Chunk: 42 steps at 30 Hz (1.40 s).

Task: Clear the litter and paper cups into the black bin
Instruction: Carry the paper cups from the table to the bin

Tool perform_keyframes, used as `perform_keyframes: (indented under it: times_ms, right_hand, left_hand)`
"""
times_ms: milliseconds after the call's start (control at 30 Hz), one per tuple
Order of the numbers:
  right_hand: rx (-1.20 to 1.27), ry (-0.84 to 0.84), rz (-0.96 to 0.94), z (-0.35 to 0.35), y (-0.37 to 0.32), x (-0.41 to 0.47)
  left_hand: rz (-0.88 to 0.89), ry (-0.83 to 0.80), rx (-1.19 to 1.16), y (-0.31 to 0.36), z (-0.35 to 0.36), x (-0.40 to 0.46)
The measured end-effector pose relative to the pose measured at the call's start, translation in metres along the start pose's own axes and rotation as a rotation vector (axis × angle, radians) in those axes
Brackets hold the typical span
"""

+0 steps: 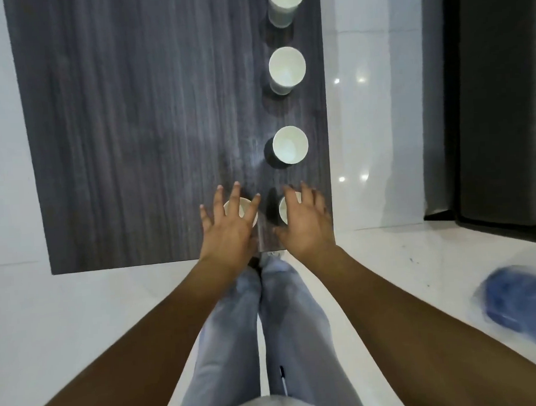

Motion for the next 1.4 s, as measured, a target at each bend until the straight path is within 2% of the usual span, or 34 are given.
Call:
perform_keyframes:
  times_ms: [267,533,800,1000,1167,1400]
  right_hand:
    - [-0.014,0.006,0.016,0.036,0.000,0.016]
    - [-0.008,-0.009,-0.045,0.003,-0.017,-0.028]
    - [-0.112,-0.033,-0.318,-0.062,-0.076,-0.108]
    - [-0.210,-0.053,-0.514,-0.080,-0.129,-0.158]
    - [-0.329,-0.102,-0.712,-0.064,-0.180,-0.205]
    - [-0.547,-0.162,-0.970,0.010,-0.266,-0.286]
  left_hand:
    - [0.037,0.053,-0.032,-0.012,0.028,0.011]
    - [0.020,0.086,-0.036,-0.022,-0.010,-0.038]
    - [-0.263,0.268,-0.290,-0.027,-0.070,-0.156]
    - [-0.524,0.409,-0.440,-0.048,-0.075,-0.258]
    - [-0.725,0.485,-0.574,-0.064,-0.053,-0.335]
    - [-0.981,0.568,-0.758,-0.100,0.017,-0.445]
Point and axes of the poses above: each hand's wrist, its own x-axis towards the middle knuckle, its own z-axis out of the palm, y = z × x, the point moved 1 cm from there along x, towards the middle knuckle
